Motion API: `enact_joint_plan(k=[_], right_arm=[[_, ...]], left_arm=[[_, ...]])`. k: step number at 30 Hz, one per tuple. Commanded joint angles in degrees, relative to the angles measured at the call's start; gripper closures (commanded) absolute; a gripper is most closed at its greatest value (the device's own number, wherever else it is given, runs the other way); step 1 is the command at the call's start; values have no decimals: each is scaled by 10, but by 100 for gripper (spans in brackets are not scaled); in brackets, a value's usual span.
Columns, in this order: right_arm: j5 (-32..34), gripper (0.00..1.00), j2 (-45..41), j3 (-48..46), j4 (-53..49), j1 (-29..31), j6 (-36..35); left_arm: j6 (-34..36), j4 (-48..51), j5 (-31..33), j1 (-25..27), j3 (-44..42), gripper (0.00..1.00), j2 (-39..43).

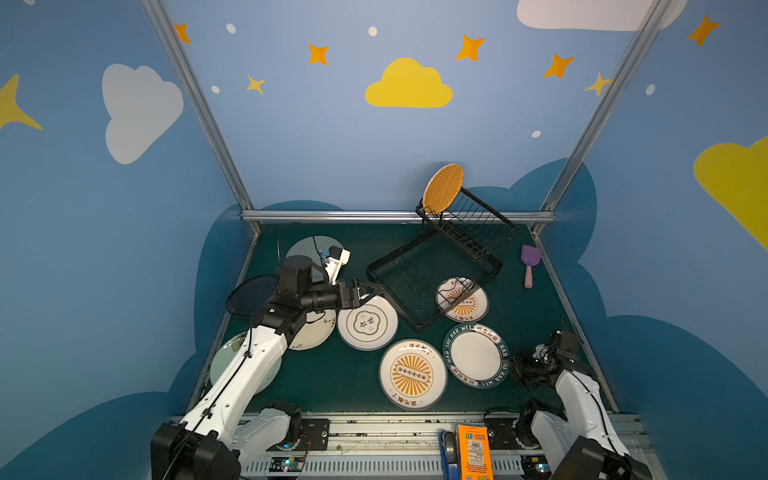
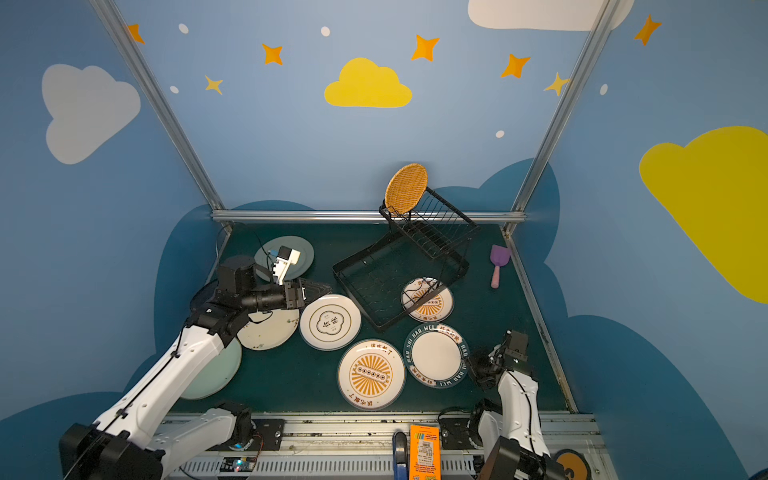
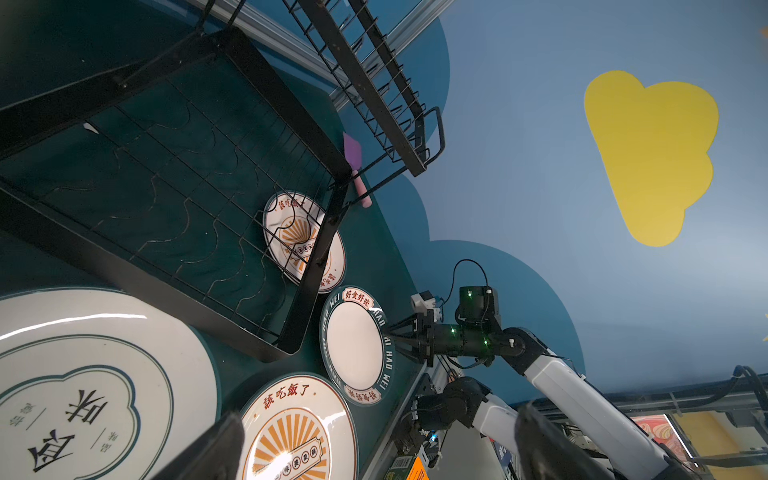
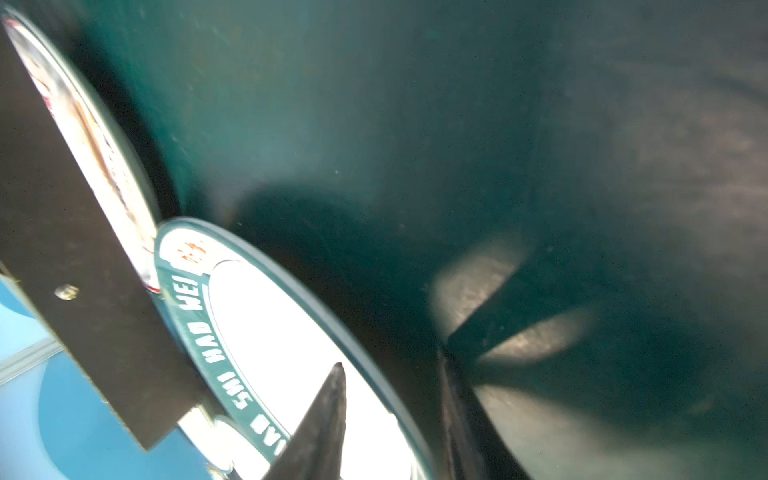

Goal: Load the plates into the dish rack
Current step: 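Slide the plate toward the side wall and tilt it upright with right gripper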

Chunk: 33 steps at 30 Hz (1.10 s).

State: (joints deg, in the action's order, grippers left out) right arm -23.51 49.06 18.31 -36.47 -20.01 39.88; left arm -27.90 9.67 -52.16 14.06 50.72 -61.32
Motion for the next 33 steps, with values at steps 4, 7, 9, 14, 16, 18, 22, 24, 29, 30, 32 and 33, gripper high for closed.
enact_joint_plan(k=[4, 7, 9, 14, 16, 18, 22, 24, 29, 30, 32, 33], right_arm=[[15, 80, 1, -7, -14, 6, -4], [18, 81, -5, -8, -16, 7, -4], [18, 82, -7, -6, -19, 7, -4], [19, 90, -20, -4, -27, 8, -5], [21, 92, -26, -5, -27, 8, -3], [24, 95, -32, -3, -30, 8, -2], [25, 98, -52, 0, -32, 7, 0], [20, 99, -64, -2, -26, 7, 2], [17, 100, -94, 12, -27, 7, 2], [15, 100, -100, 14, -26, 7, 1], [19, 100, -105, 18, -30, 7, -2], [17, 100, -106, 19, -30, 7, -5]], left_arm=[[-1, -9, 2, -5, -6, 0, 10], [-1, -7, 3, -8, -5, 0, 8], [-3, -7, 6, -9, -6, 0, 8], [-8, -9, 6, -15, -5, 0, 5], [-10, -11, 7, -19, -6, 0, 4], [-12, -12, 7, -21, -7, 0, 4], [-15, -15, 7, -24, -8, 0, 3], [-17, -16, 7, -25, -9, 0, 0], [-19, -18, 9, -27, -10, 0, -1], [-19, -18, 12, -27, -10, 0, -1], [-19, -18, 12, -27, -11, 0, -2], [-18, -18, 12, -27, -11, 0, -3]])
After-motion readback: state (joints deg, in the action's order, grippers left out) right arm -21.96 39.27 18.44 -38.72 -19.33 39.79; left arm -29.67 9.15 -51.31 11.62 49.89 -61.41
